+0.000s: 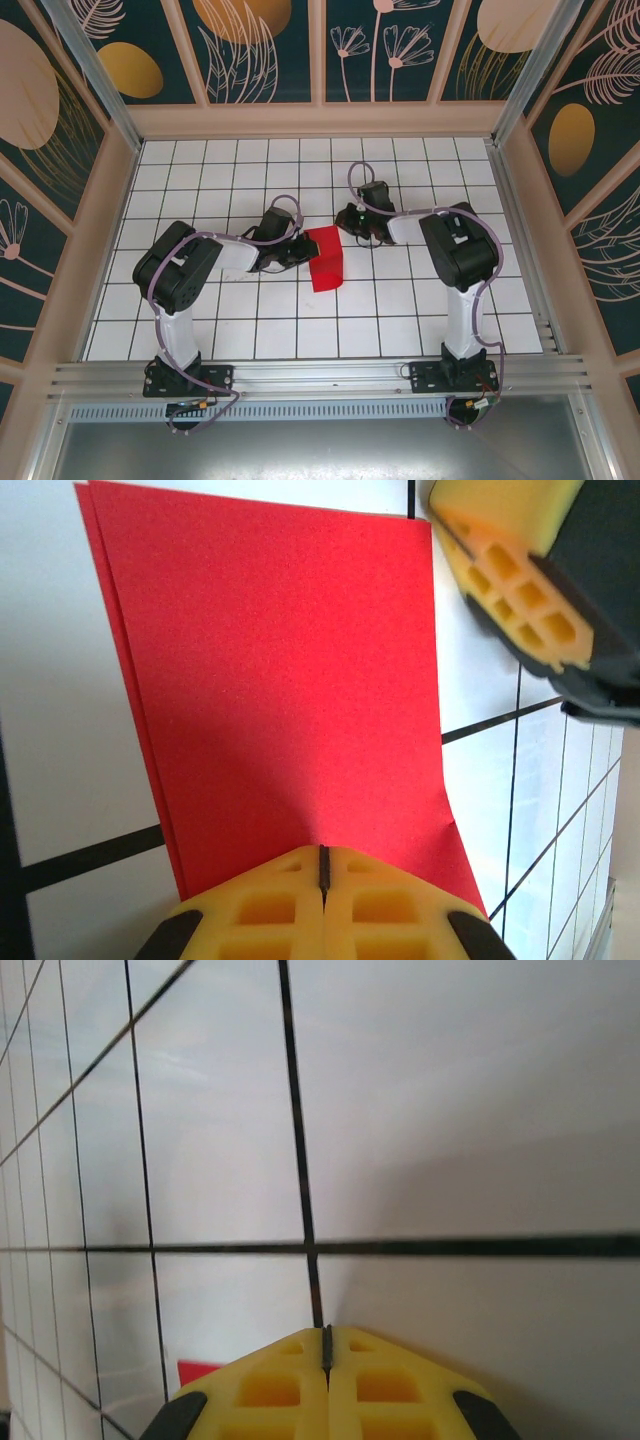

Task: Fold a paper plane with a square sheet of paper (pick it up from the middle)
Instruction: Fold the square sheet of paper in half at the center of the table.

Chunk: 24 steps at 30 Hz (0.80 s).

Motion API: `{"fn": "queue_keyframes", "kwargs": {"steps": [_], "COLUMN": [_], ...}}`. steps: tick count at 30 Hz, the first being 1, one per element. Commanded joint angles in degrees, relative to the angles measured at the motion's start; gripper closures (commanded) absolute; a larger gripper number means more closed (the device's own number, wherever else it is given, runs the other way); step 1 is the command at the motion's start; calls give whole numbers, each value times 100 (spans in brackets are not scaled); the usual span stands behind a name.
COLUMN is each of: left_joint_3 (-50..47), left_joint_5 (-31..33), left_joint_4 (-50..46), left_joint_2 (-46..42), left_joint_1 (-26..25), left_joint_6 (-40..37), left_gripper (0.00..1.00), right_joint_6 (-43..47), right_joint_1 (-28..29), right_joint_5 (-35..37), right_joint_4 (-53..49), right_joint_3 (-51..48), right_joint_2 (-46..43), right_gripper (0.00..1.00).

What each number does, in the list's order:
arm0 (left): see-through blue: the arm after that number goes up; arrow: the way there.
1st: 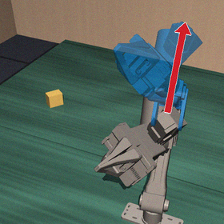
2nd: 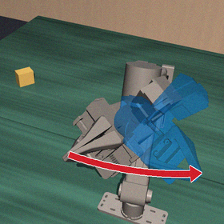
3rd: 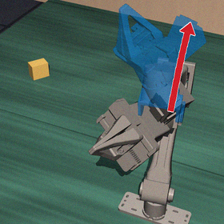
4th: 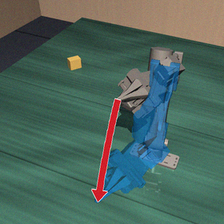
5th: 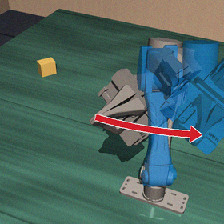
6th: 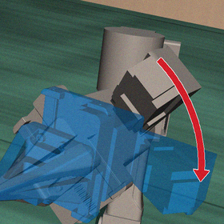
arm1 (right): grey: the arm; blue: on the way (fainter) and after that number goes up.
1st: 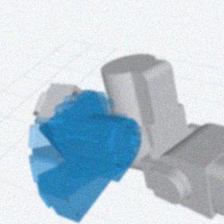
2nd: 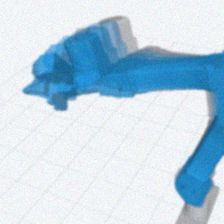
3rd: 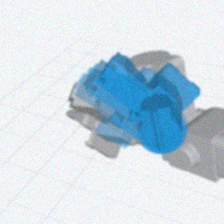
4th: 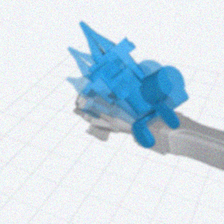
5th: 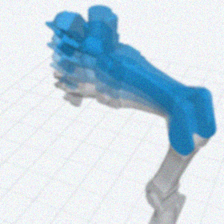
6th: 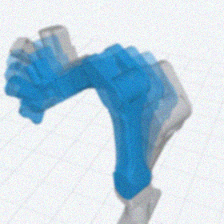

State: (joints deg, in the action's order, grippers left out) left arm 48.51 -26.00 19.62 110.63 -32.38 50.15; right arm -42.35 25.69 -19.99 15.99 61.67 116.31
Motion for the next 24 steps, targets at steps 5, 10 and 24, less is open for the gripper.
{"fn": "queue_keyframes", "kwargs": {"steps": [5,10,24], "left_joint_3": [-553,-534,-509], "left_joint_5": [989,1000,1027], "left_joint_4": [-1663,-1633,-1639], "left_joint_2": [837,837,776], "left_joint_1": [-31,-31,-31], "left_joint_6": [-257,-248,-261], "left_gripper": [100,100,100], "right_joint_6": [380,552,434], "right_joint_1": [-92,56,696], "right_joint_5": [192,-181,-779], "right_joint_4": [-447,-720,-763], "right_joint_3": [157,-446,-1152], "right_joint_2": [-446,-1239,-1428], "right_gripper": [100,100,100]}}
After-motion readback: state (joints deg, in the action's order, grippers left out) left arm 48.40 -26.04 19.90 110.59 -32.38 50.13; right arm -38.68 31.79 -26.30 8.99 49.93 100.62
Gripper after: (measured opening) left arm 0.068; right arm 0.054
